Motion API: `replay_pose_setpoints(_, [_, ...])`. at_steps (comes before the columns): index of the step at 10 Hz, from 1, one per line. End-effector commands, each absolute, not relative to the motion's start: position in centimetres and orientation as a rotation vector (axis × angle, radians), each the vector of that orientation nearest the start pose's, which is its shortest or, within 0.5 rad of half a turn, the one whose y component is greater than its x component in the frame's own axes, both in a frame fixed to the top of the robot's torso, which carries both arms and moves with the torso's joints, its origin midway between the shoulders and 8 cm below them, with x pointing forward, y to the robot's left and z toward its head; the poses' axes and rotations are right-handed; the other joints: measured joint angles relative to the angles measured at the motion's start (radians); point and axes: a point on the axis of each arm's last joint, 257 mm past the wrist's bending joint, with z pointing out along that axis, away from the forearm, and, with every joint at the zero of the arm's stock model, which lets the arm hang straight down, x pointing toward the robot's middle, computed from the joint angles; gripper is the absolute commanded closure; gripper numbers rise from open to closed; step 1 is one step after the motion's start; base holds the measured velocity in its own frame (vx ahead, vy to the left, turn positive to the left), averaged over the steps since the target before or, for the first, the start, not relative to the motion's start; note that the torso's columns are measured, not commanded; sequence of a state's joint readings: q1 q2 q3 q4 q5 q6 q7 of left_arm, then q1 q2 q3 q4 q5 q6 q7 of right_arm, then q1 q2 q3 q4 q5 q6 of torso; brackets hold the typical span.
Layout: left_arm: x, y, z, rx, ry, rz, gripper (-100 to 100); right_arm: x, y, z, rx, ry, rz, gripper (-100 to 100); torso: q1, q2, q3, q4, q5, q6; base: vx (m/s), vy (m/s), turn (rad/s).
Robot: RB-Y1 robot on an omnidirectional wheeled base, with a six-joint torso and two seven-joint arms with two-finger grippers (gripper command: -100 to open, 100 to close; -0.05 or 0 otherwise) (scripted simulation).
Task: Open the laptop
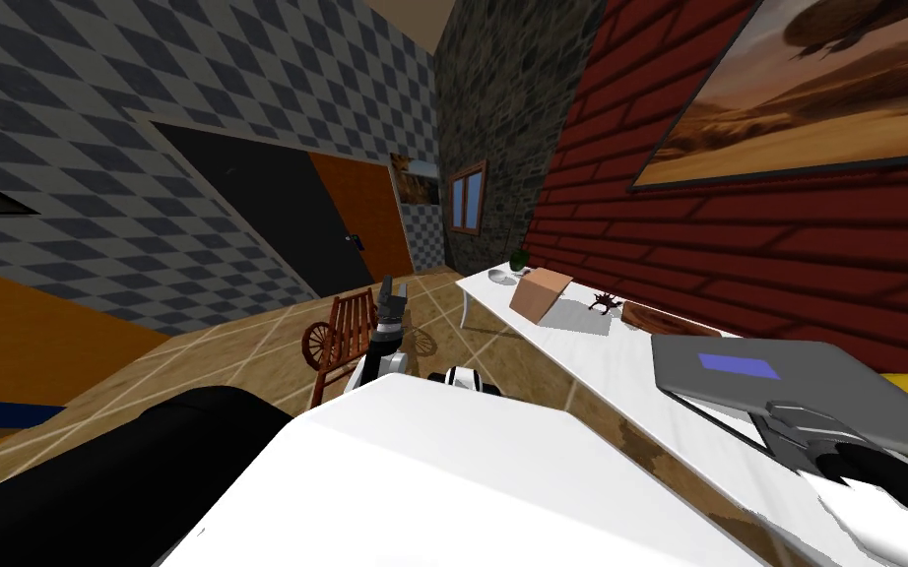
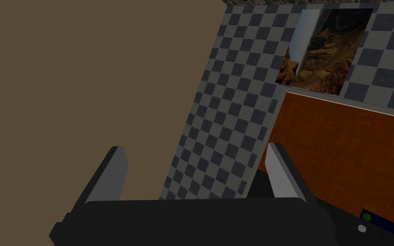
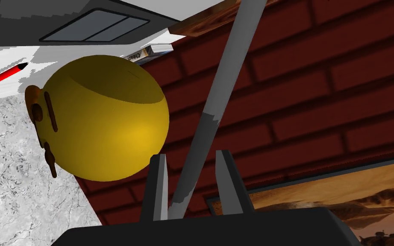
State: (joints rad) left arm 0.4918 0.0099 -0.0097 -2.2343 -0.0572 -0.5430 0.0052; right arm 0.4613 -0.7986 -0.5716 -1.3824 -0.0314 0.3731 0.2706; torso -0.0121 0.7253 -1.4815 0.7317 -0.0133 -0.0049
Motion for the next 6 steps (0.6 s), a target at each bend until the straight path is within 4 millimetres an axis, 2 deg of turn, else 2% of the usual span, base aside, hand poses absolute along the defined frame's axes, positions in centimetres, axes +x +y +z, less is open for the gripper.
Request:
replay_pose_setpoints(1, [34.8,26.7,1.4,-0.613,0.65,-1.287,0,23.8,-79.2,-25.2,1.268,1.47,-0.321,100,0.0,0.001,0.001,0.0,0.0,-0.001,-0.089,-0.105,-0.012])
replay_pose_setpoints(5, [34.8,26.7,1.4,-0.613,0.65,-1.288,0,25.6,-76.3,-29.8,1.363,1.413,-0.16,100,-0.003,-0.003,0.0,-0.002,-0.008,-0.008,-0.063,-0.087,-0.007])
replay_pose_setpoints(6, [34.8,26.7,1.4,-0.613,0.65,-1.287,0,24.9,-79.5,-25.8,1.354,1.375,-0.238,-100,-0.002,-0.004,-0.001,-0.002,-0.008,-0.009,-0.133,-0.024,0.242])
